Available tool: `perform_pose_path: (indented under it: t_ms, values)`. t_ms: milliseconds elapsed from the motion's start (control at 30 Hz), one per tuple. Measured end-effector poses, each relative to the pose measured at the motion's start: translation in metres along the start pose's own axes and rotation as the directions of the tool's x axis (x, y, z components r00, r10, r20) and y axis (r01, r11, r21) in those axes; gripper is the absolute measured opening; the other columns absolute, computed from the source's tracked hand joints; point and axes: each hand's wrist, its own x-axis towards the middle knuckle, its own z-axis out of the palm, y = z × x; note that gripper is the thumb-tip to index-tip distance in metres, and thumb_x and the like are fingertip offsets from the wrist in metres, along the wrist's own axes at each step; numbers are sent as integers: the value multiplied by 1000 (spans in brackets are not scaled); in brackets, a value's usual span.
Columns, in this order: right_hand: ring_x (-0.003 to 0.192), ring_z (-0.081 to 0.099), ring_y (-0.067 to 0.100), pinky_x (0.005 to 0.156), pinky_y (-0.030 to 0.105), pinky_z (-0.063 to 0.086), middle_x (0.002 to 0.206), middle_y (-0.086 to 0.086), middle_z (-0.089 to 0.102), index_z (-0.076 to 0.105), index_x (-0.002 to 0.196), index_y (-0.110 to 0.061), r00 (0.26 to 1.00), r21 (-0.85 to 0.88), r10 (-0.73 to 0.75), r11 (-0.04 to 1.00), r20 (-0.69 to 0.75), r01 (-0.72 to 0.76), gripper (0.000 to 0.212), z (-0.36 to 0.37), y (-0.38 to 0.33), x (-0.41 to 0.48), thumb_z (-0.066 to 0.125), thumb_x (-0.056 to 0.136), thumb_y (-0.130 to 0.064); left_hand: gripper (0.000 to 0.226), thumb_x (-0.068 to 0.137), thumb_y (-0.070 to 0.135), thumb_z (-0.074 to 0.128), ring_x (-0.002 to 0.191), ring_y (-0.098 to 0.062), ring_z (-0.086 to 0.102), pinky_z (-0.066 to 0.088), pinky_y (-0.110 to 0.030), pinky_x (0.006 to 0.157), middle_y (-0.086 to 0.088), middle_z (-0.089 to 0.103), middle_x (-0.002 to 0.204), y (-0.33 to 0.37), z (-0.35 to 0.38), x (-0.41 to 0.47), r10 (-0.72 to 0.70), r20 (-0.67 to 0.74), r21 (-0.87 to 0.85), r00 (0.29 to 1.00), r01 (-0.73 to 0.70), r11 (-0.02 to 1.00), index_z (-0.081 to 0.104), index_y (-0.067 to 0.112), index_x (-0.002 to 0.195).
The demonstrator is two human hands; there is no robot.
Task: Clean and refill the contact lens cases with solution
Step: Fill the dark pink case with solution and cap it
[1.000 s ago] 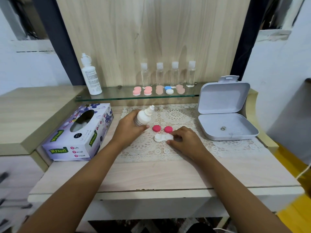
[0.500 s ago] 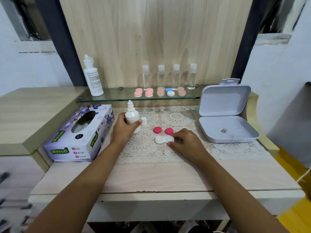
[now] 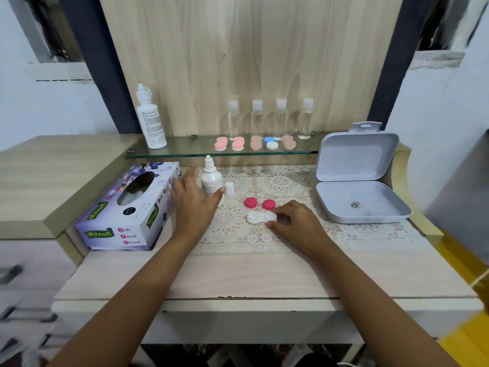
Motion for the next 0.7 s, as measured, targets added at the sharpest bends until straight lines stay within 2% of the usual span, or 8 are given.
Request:
perform_pose_path:
  t_ms: [67, 100, 167, 233, 367, 433, 533, 700]
  values:
    - [97, 50, 18, 79, 27, 37, 91, -3, 53, 68, 106, -19, 1000, -1, -5, 1000, -1, 5, 29, 0, 0, 0, 67, 81, -34, 59, 78, 28, 73, 112, -30, 39, 30, -35, 96, -17, 42, 119, 7, -2, -8, 191, -83, 72, 978, -186, 980, 47, 7, 127]
    - [97, 50, 18, 79, 27, 36, 90, -3, 52, 68, 107, -19, 1000, 1, -6, 1000, -3, 6, 30, 1, 0, 0, 67, 81, -34, 51, 80, 25, 72, 107, -29, 41, 31, -33, 92, -16, 44, 114, 10, -1, -11, 277, -72, 86, 958, -271, 959, 51, 6, 121]
    - [98, 50, 18, 78, 27, 36, 90, -4, 52, 67, 108, -19, 1000, 4, -6, 1000, -5, 6, 31, 0, 0, 0, 67, 81, -34, 38, 84, 21, 68, 102, -22, 43, 33, -29, 89, -11, 46, 110, 17, 4, -11, 379, 37, 52, 925, -380, 923, 54, 6, 116]
    - [98, 50, 18, 79, 27, 36, 91, -4, 52, 67, 109, -19, 1000, 0, -6, 1000, -8, 6, 32, 0, -1, 0, 67, 81, -34, 32, 87, 19, 63, 99, -12, 43, 33, -22, 87, -2, 46, 108, 23, 9, -8, 408, 188, -7, 893, -414, 910, 55, 9, 117]
    - [98, 51, 19, 82, 30, 40, 91, -2, 54, 68, 107, -19, 1000, 8, -7, 1000, -8, 7, 31, 0, -1, -1, 68, 80, -35, 35, 92, 23, 56, 98, -4, 45, 32, -16, 82, 3, 48, 112, 25, 23, 1, 295, 452, 24, 842, -343, 939, 52, 15, 125]
    - [97, 51, 19, 82, 31, 40, 92, 0, 56, 68, 105, -19, 1000, 13, -8, 1000, -6, 8, 29, 0, 0, -1, 67, 81, -35, 37, 93, 24, 54, 103, -8, 48, 36, -20, 85, -1, 51, 121, 24, 29, 7, 227, 527, 65, 819, -305, 950, 51, 14, 129]
    - [96, 50, 18, 81, 30, 40, 93, 0, 56, 68, 106, -20, 1000, 15, -12, 1000, -9, 12, 29, 0, 0, -2, 67, 81, -35, 40, 93, 23, 53, 112, -18, 52, 38, -23, 89, -7, 52, 127, 21, 36, 15, 168, 649, 128, 742, -324, 937, 50, 13, 132]
    - [94, 49, 17, 81, 31, 40, 93, 1, 57, 68, 105, -20, 1000, 14, -6, 1000, -13, 6, 29, 0, 0, -2, 67, 80, -35, 36, 91, 16, 54, 108, -20, 51, 34, -21, 83, -7, 55, 120, 21, 40, 21, 167, 731, 167, 662, -411, 896, 56, 12, 127]
